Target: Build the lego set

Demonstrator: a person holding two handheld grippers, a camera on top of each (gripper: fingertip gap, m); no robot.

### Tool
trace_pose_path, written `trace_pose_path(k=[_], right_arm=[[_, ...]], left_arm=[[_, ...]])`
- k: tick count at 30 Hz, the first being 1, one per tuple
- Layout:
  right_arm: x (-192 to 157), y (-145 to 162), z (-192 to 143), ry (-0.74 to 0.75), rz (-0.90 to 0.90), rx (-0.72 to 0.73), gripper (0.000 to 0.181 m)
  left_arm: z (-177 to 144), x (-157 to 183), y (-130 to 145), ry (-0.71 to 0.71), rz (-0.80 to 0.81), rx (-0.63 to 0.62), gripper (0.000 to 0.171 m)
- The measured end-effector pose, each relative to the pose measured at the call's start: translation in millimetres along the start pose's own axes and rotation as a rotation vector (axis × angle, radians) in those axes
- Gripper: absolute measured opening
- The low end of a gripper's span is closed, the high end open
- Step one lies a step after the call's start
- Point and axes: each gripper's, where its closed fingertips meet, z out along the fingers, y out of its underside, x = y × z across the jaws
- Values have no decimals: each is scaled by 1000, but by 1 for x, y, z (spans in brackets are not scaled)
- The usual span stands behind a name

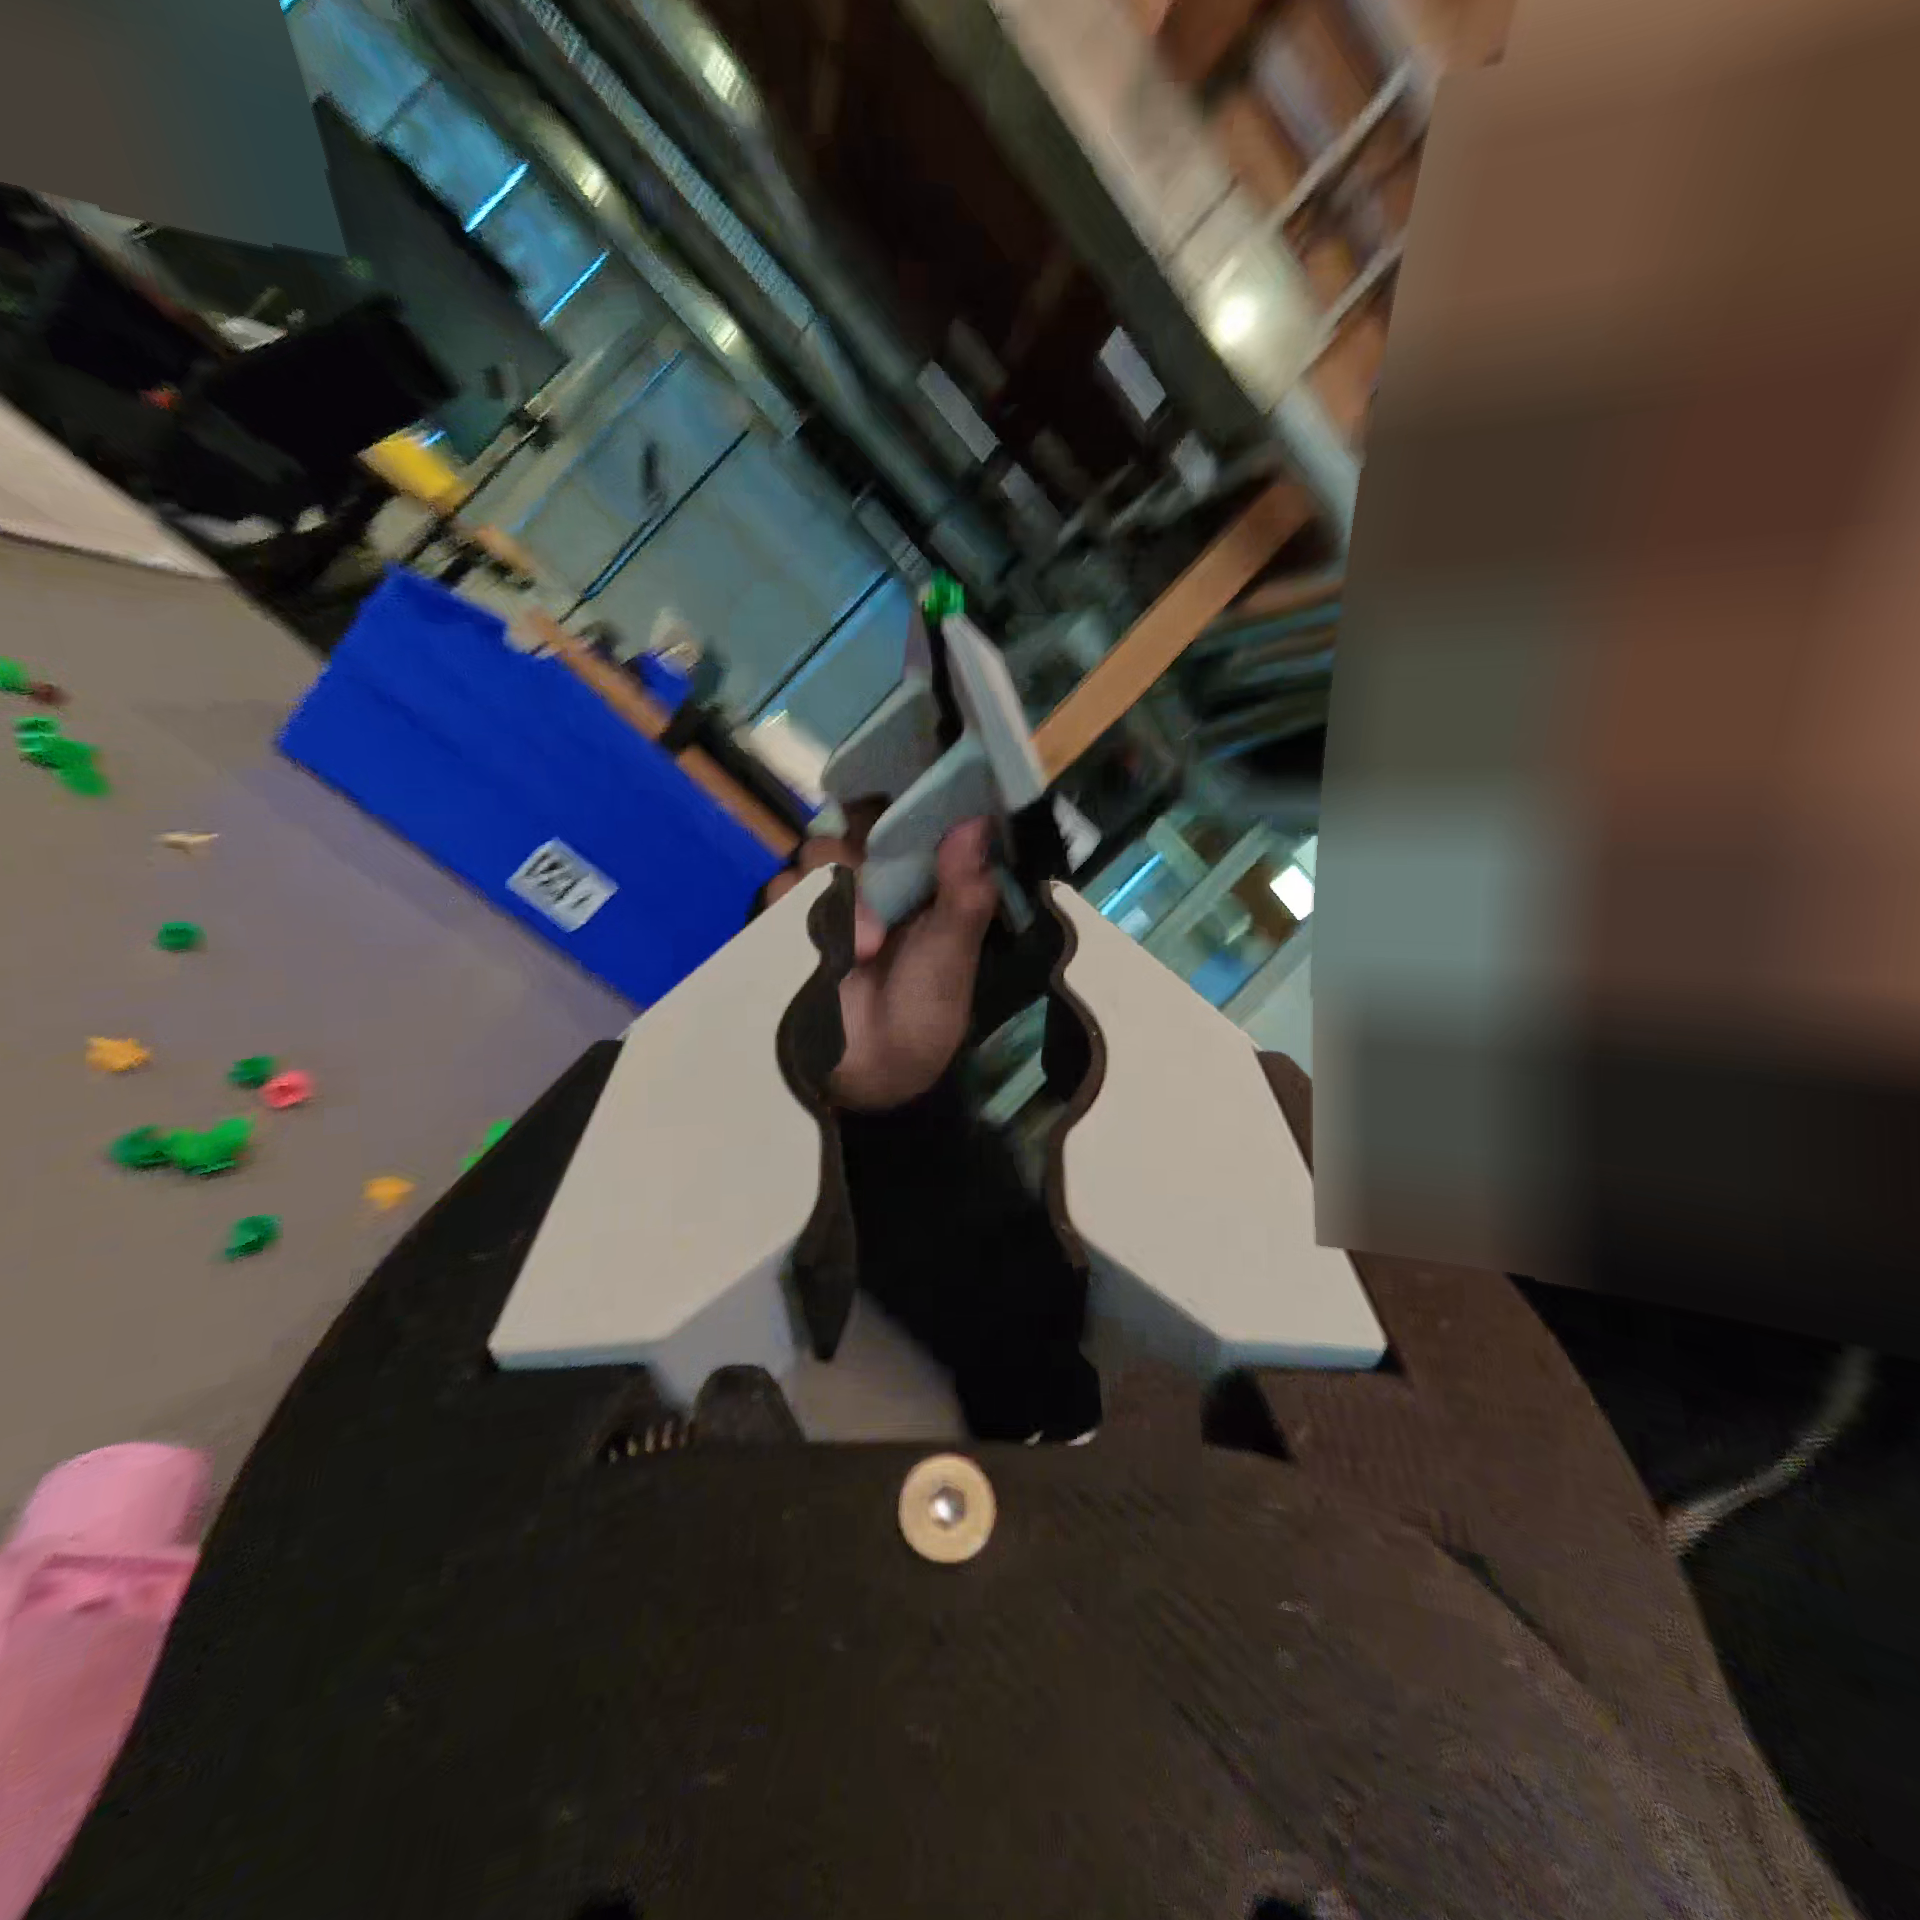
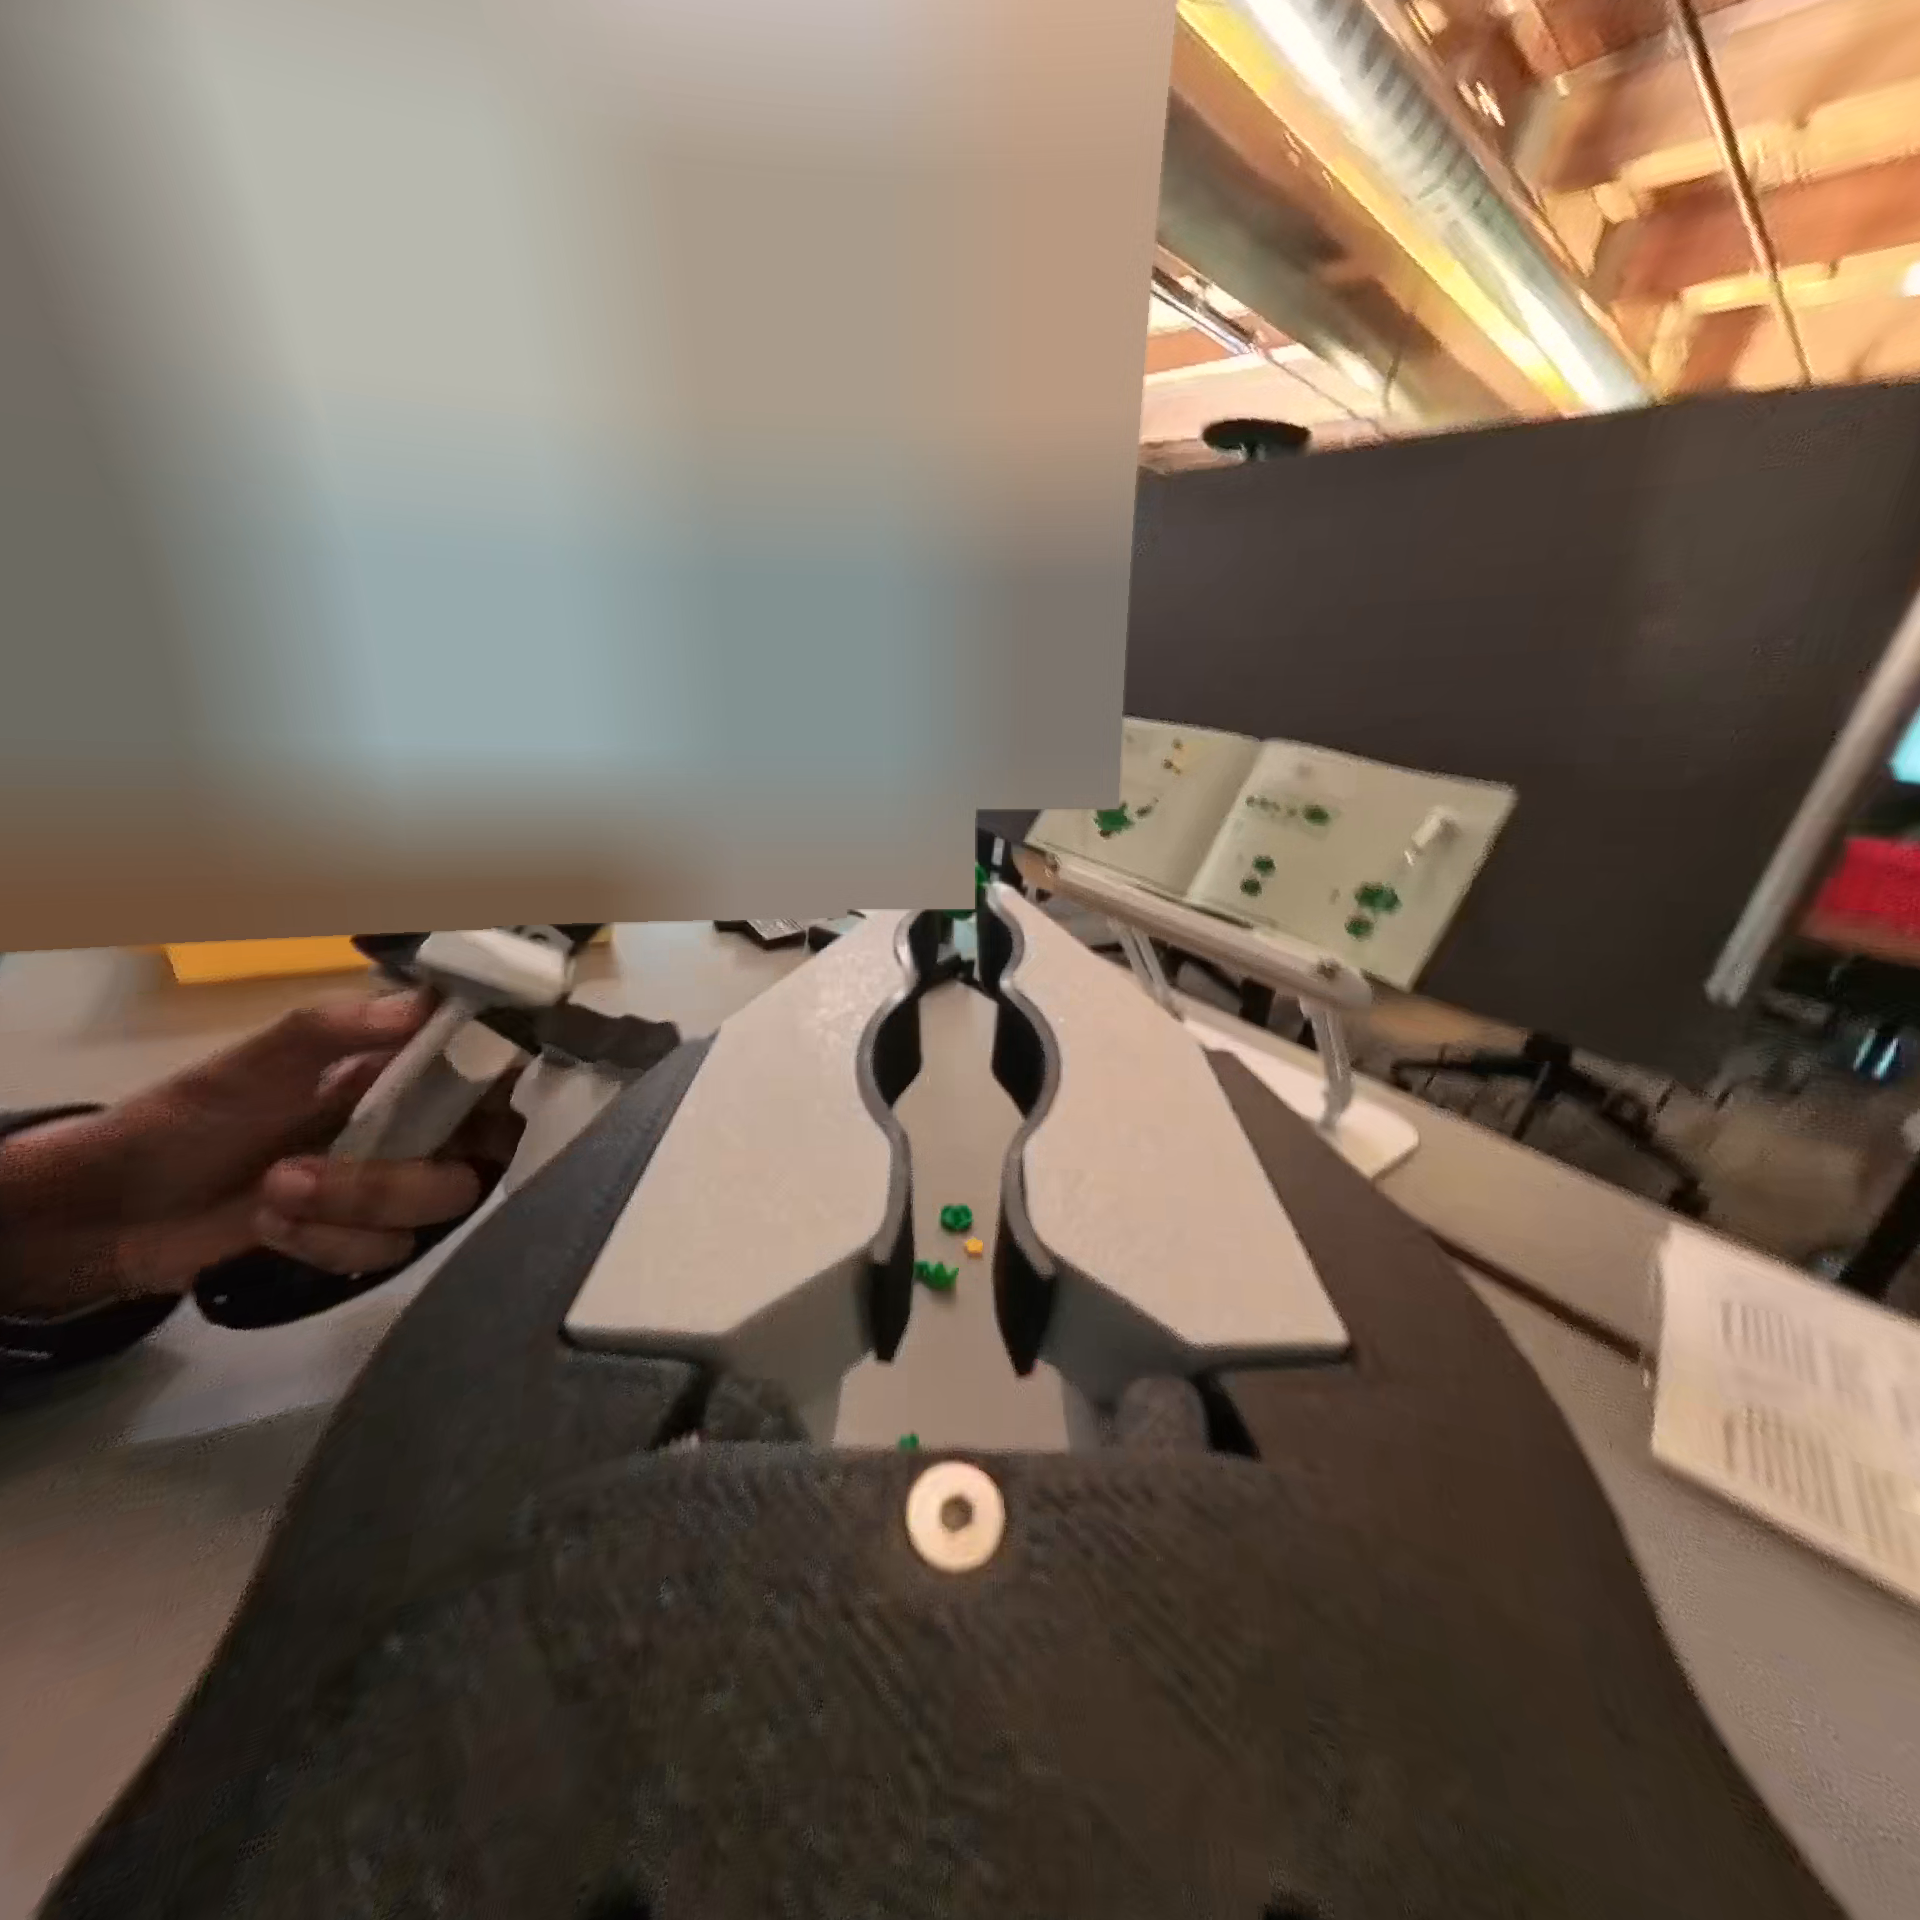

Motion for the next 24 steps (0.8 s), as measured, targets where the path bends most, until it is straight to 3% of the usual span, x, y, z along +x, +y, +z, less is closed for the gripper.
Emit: trace_pose_path(k=[3,7,10,11,12,15,18,20,22,24], right_arm=[[21,15,-17,39,120,-39,5],[22,40,-37,45,266,-66,5],[15,48,-47,43,315,-75,5],[14,48,-50,51,309,-76,5],[13,48,-52,57,295,-78,4],[10,45,-55,60,255,-81,4],[5,42,-54,34,272,-72,5],[5,40,-56,28,285,-60,5],[6,38,-59,26,301,-54,5],[6,36,-60,16,323,-40,5]], left_arm=[[8,-28,27,-188,71,-227,32],[12,-61,73,-309,-105,-528,32],[17,-74,95,-356,-167,-642,25],[18,-76,101,-374,-152,-683,15],[19,-79,106,-402,-117,-727,3],[23,-91,104,-512,39,-786,2],[18,-106,98,-637,235,-862,29],[12,-113,92,-690,421,-932,29],[12,-114,92,-671,590,-1013,36],[14,-113,96,-612,718,-1095,53]])
